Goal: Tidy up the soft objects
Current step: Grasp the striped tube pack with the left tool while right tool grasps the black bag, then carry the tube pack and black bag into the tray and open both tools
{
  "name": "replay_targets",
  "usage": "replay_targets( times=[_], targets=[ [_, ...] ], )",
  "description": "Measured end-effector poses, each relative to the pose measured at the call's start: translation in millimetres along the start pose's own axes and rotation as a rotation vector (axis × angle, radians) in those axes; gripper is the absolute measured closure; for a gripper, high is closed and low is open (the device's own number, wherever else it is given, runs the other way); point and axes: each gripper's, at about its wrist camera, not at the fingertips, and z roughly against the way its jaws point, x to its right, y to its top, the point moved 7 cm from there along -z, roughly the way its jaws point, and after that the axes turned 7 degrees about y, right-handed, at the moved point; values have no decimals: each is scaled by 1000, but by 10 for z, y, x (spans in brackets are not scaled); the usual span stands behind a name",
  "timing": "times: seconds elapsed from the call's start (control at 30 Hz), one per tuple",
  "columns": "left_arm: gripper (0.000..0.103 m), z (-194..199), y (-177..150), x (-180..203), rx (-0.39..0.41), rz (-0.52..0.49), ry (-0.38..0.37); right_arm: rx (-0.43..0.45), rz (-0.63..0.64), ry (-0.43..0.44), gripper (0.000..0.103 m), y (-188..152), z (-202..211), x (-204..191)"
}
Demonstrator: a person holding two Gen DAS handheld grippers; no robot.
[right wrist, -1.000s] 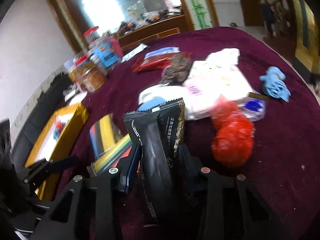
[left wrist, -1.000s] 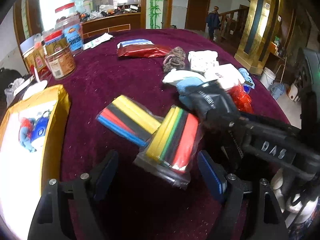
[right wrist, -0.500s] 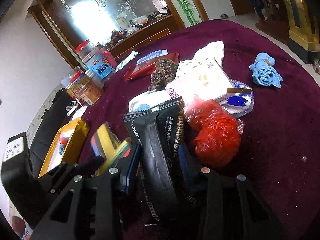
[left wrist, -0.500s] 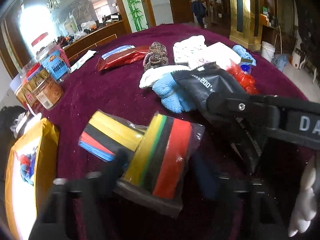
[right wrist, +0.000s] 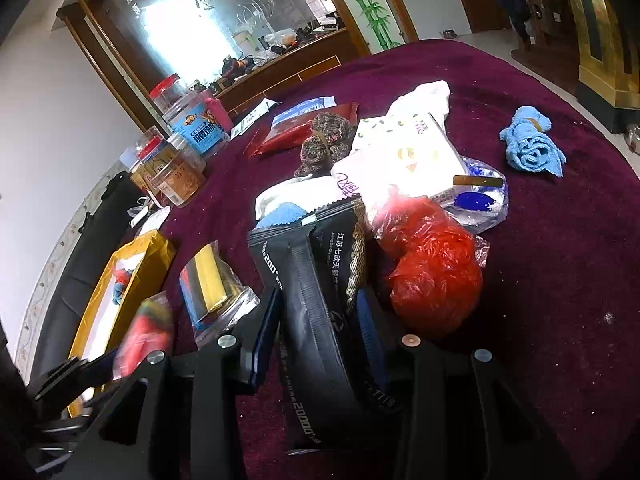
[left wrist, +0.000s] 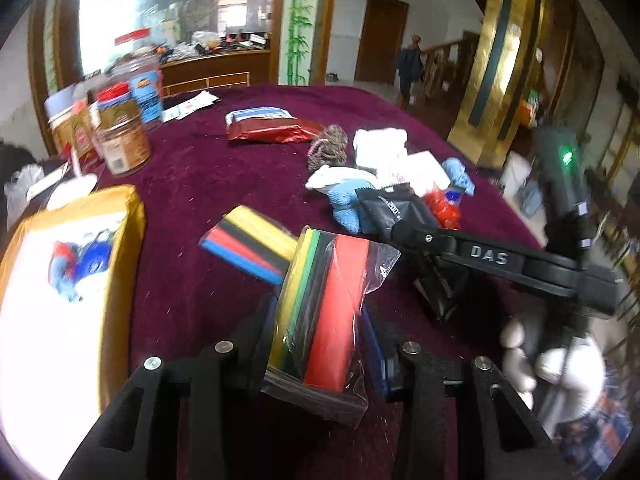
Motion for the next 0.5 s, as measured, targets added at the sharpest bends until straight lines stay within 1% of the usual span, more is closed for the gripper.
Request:
replay_targets(
  times=[0.2, 0.33, 0.43, 0.5],
  targets=[
    [60, 250, -155, -201, 16, 99, -38, -18, 9, -23, 63, -39, -47, -7],
    [60, 377, -237, -307, 30, 132, -44, -28, 47, -55, 63, -65, -77, -59],
    [60, 490, -307, -437, 38, 161, -44, -37, 90, -85, 68, -97, -66, -127],
    [60, 589, -341, -538, 50, 181, -43, -47, 98, -85, 70, -161, -19, -168]
  ],
)
